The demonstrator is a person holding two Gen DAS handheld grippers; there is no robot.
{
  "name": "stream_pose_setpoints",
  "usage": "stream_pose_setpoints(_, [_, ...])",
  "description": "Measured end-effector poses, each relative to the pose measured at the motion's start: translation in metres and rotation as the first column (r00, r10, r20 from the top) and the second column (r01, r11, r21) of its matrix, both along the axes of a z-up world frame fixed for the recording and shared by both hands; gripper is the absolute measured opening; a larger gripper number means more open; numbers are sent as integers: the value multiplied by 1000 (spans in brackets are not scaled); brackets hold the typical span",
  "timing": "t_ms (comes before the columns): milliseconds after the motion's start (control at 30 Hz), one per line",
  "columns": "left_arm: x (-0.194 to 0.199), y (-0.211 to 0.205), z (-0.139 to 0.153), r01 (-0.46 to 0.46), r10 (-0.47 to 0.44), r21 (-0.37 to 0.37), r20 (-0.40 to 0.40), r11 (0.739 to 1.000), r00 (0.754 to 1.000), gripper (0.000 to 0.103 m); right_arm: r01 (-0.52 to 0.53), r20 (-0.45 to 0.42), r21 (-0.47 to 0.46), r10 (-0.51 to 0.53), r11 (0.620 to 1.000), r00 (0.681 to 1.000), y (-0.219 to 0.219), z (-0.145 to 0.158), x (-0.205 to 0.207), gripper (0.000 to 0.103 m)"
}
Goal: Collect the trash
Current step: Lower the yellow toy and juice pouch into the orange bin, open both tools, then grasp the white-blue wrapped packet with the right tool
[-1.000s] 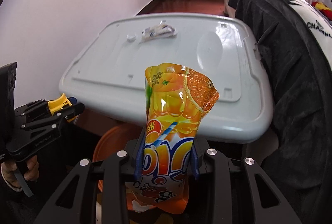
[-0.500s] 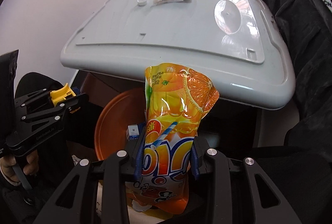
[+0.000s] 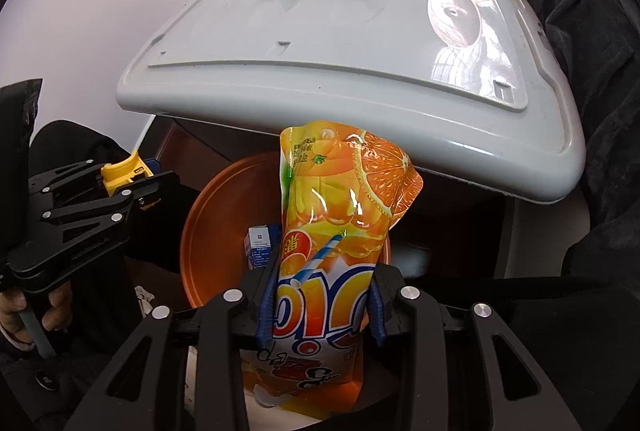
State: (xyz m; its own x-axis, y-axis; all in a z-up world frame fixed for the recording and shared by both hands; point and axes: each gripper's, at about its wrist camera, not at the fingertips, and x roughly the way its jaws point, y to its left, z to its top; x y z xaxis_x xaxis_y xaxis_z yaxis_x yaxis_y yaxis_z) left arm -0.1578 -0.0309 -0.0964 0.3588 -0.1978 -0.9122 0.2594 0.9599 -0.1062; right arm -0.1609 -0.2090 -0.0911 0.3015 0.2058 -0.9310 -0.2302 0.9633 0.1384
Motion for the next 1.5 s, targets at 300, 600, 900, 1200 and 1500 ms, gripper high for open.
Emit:
stream_pose_setpoints(300, [3, 7, -5, -53, 53, 15, -15, 998, 998, 95, 19, 53, 15, -20, 1000, 998, -9, 10, 3, 88])
stream_pose_setpoints(600, [15, 10, 8, -66, 66, 5, 22, 998, 998, 95, 5, 105, -5, -4, 1000, 995, -8, 36, 35, 87])
stream_pose_setpoints(900, [52, 16, 25, -95, 94, 10, 77, 995, 993, 95, -70, 169, -51, 78, 996, 983, 11, 55, 98, 87])
stream_pose_setpoints(1200, [108, 21, 35, -120, 115, 30, 122, 992, 986, 95, -189, 180, -65, 198, 980, 963, 31, 54, 177, 87])
stream_pose_setpoints(1500, [149, 21, 31, -139, 131, 42, 149, 989, 980, 95, -298, 176, -136, 319, 945, 931, 45, 36, 252, 87])
